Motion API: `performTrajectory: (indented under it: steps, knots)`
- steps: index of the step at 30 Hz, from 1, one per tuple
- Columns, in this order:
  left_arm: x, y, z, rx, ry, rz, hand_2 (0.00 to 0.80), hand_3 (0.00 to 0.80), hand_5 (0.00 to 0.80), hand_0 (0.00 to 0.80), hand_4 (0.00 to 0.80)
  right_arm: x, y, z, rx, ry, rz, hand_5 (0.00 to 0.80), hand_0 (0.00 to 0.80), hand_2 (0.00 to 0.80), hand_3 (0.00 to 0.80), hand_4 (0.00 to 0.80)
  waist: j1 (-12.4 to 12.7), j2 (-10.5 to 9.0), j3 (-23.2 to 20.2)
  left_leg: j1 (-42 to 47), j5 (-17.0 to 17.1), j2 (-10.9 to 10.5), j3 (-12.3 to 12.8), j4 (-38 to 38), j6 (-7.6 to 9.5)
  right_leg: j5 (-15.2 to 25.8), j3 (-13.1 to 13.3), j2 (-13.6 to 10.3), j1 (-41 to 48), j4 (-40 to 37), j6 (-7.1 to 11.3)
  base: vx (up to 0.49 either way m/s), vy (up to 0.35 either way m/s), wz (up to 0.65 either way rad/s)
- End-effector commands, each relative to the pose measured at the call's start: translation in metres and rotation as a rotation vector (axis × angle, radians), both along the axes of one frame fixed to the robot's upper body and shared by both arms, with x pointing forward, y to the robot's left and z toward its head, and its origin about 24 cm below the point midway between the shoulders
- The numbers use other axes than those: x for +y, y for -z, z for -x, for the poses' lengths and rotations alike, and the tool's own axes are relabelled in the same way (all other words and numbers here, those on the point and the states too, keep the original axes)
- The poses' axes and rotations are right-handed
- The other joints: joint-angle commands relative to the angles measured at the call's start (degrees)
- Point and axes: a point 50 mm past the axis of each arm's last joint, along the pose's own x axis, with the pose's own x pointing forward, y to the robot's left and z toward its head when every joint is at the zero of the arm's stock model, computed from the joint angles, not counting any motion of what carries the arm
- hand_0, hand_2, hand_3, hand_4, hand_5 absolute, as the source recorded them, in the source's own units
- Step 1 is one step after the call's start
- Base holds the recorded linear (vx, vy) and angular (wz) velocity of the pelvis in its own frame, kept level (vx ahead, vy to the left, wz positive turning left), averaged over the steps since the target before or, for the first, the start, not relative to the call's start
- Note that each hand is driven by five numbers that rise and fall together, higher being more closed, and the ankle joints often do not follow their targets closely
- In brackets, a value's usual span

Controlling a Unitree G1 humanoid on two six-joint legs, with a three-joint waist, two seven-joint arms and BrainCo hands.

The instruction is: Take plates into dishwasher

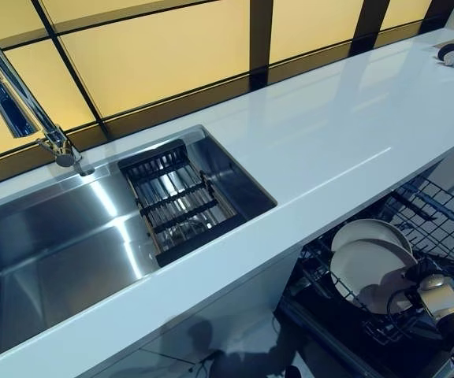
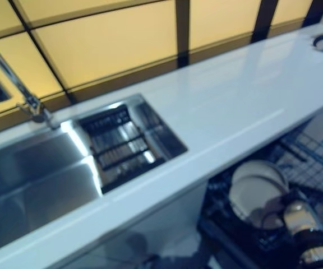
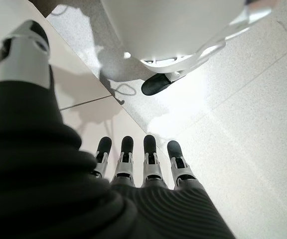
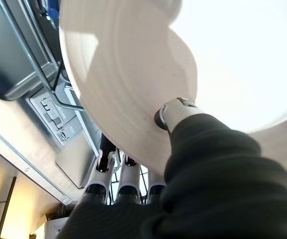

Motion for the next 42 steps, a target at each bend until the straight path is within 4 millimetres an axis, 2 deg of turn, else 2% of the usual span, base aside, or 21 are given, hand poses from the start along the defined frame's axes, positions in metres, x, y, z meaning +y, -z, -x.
performTrajectory:
  steps: [1,8,11,18,24,32,33,34,42]
  knots:
    - [0.005,-0.001,-0.004,-0.003,0.023,-0.032,0.000,0.000,0.000,0.000,0.000,-0.005,-0.036,-0.018,-0.097,-0.003,0.132,0.800,0.800,0.800,0.800,0.800,1.31,-0.88,0.19,-1.75,0.55,-1.39,-2.11,-0.08,1.10,-1.47,-0.80,-2.23,1.84,0.19,2.61,-0.011,0.017,0.06]
    - [0.009,-0.002,-0.006,0.004,0.022,-0.040,0.000,0.000,0.000,0.000,0.000,-0.013,-0.047,-0.016,-0.108,0.020,0.147,0.800,0.800,0.800,0.800,0.800,1.05,-1.70,-0.10,-1.74,0.38,-1.29,-2.13,-0.08,1.18,-1.50,-0.71,-2.09,1.81,0.19,2.71,-0.003,0.001,0.02]
    - [0.011,-0.002,-0.008,0.006,0.016,-0.047,0.000,0.000,0.000,0.000,0.000,-0.012,-0.045,-0.016,-0.094,0.006,0.130,0.800,0.800,0.800,0.800,0.800,0.72,-2.16,-0.08,-1.64,0.34,-1.06,-1.83,-0.08,1.19,-1.45,-0.47,-1.99,1.72,0.19,2.79,0.000,0.000,0.00]
    - [0.009,-0.002,-0.012,-0.002,0.015,-0.046,0.000,0.000,0.000,0.000,0.000,0.001,-0.030,-0.022,-0.045,-0.061,0.068,0.800,0.800,0.800,0.800,0.800,0.58,-1.94,0.44,-1.88,0.45,-0.97,-1.84,-0.08,1.09,-1.49,0.06,-1.89,1.36,0.19,2.65,0.000,0.000,0.00]
    - [0.006,-0.001,-0.013,-0.006,0.024,-0.034,0.000,0.000,0.000,0.000,0.000,0.015,-0.017,-0.027,-0.007,-0.103,0.031,0.800,0.800,0.800,0.800,0.800,0.97,-1.16,0.57,-2.03,0.54,-1.22,-2.12,-0.08,0.97,-1.63,-0.34,-2.13,1.52,0.19,2.55,0.000,0.000,0.00]
    - [0.005,-0.001,-0.012,0.001,0.042,-0.032,0.000,0.000,0.000,0.000,0.000,0.028,-0.002,-0.029,0.046,-0.140,0.014,0.800,0.800,0.800,0.800,0.800,1.78,-1.16,0.08,-1.88,0.54,-1.38,-2.52,-0.08,1.10,-1.63,-0.94,-2.25,2.01,0.19,2.49,0.000,0.000,0.00]
    - [0.005,-0.001,-0.012,0.002,0.042,-0.035,0.000,0.000,0.000,0.000,0.000,0.029,0.000,-0.029,0.043,-0.133,0.002,0.659,0.659,0.659,0.659,0.659,1.86,-1.31,0.05,-1.82,0.51,-1.36,-2.52,-0.08,1.16,-1.67,-1.00,-2.24,2.11,0.19,2.47,0.000,0.000,0.00]
    - [0.005,-0.001,-0.013,0.002,0.041,-0.036,0.000,0.000,0.000,0.000,0.000,0.029,0.000,-0.029,0.032,-0.125,0.015,0.000,0.000,0.000,0.000,0.000,1.88,-1.38,0.03,-1.78,0.49,-1.38,-2.52,-0.08,1.21,-1.67,-1.00,-2.21,2.15,0.19,2.45,0.000,0.000,0.00]
    - [0.006,-0.002,-0.013,0.002,0.034,-0.048,0.000,0.000,0.000,0.000,0.000,0.023,-0.008,-0.028,-0.017,-0.083,0.001,0.000,0.000,0.000,0.000,0.000,1.73,-2.10,0.05,-1.54,0.43,-1.17,-2.45,-0.08,1.30,-1.50,-0.76,-2.14,2.31,0.19,2.61,0.000,0.000,0.00]
